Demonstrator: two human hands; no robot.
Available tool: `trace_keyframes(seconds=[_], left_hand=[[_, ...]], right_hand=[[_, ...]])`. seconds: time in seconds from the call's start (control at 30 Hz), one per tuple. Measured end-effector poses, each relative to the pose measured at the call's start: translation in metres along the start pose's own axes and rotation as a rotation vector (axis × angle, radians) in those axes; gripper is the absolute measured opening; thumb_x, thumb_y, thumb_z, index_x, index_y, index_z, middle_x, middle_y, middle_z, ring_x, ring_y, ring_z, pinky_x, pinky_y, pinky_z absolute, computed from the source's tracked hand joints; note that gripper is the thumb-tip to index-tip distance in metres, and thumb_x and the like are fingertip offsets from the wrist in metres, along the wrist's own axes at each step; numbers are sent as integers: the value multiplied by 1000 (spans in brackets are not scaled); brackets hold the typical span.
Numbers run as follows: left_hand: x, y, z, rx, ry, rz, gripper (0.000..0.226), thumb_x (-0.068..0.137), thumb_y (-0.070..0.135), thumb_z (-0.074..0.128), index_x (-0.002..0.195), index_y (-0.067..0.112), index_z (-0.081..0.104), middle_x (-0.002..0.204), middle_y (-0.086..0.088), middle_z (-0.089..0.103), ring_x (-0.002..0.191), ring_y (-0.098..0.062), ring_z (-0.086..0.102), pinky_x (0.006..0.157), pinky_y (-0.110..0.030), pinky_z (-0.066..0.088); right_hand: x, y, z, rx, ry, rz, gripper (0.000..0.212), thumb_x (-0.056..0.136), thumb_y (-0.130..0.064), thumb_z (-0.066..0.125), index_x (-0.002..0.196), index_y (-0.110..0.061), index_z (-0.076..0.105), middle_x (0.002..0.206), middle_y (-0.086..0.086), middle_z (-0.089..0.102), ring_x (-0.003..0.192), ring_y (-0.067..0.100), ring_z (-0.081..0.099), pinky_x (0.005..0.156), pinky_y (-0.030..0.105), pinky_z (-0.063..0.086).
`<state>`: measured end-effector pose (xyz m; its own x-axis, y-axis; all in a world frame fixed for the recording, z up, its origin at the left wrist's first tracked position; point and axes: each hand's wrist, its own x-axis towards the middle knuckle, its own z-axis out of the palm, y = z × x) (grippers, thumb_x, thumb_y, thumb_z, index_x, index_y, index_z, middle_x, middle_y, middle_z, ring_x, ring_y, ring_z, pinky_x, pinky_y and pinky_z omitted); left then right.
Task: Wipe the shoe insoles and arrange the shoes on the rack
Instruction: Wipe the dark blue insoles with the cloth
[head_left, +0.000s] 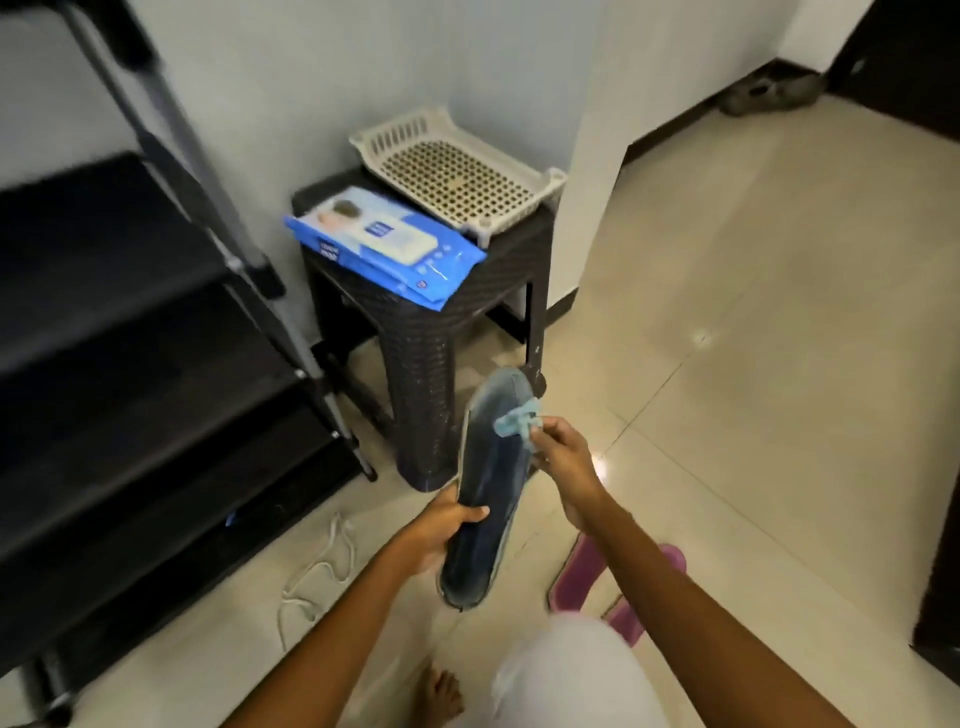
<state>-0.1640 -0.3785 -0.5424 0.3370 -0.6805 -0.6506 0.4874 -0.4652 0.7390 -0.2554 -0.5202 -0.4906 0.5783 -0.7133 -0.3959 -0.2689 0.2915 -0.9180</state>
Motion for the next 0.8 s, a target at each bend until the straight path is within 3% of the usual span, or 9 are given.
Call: trace_keyframes(seconds=[0.07,0.23,0.33,0.43,0.5,0.6,0.67,0.73,0.8], left_hand=[[-43,22,-7,-21,57,42,45,88,-4,57,131,5,48,119,-10,60,110,-25,56,91,-33,47],[-140,67,-19,42,52,147,40,91,-6,51,130,3,49,123,-11,59,112,-25,55,94,-36,46],[-185,87,-25,52,-8,215,38,94,17,56,131,13,50,127,-11,59,117,-29,55,101,-46,44],[-226,110,-27,-303,-59,370,42,96,41,46,125,12,57,124,-15,62,114,-28,59,103,-45,42],[-245,121,-33,-540,-63,434,56,94,52,41,123,8,59,128,-19,58,114,-30,57,105,-44,39],[-265,125,-37,-660,-99,433,78,88,64,39,132,2,51,137,-19,51,123,-33,51,106,-45,37],[-276,124,-37,-684,-110,457,73,89,62,37,130,4,54,133,-16,56,116,-30,57,100,-44,43],[-288,125,-39,-731,-100,510,61,87,57,44,122,10,62,123,-13,62,105,-26,64,96,-43,47],[-296,127,-41,-807,-108,557,56,87,57,45,108,12,72,115,-13,65,103,-25,63,101,-43,43]], right_hand=[[-22,-36,20,-73,-47,-59,14,95,-14,51,104,-8,60,98,5,60,86,15,57,72,26,49],[-81,-95,61,-271,-83,-261,5,93,-15,54,94,-14,58,89,-2,58,83,11,54,67,22,43],[-114,-115,78,-327,-57,-344,6,92,-13,55,95,-12,59,93,2,60,86,14,54,69,24,43],[-149,-132,95,-362,-96,-372,9,93,-13,53,98,-11,60,93,2,59,84,12,53,75,28,44],[-172,-138,106,-341,-168,-381,7,93,-13,52,95,-14,59,87,0,58,78,10,51,69,25,42],[-196,-142,115,-389,-278,-424,7,93,-14,52,91,-15,59,91,2,61,81,12,55,72,30,45],[-210,-147,117,-432,-320,-445,8,93,-16,53,88,-17,59,96,3,63,87,16,58,78,37,47],[-220,-153,117,-521,-350,-517,8,92,-15,53,87,-15,59,91,1,60,84,12,55,77,34,44],[-229,-161,119,-577,-250,-659,8,92,-13,53,92,-7,59,93,1,55,85,9,50,79,31,43]])
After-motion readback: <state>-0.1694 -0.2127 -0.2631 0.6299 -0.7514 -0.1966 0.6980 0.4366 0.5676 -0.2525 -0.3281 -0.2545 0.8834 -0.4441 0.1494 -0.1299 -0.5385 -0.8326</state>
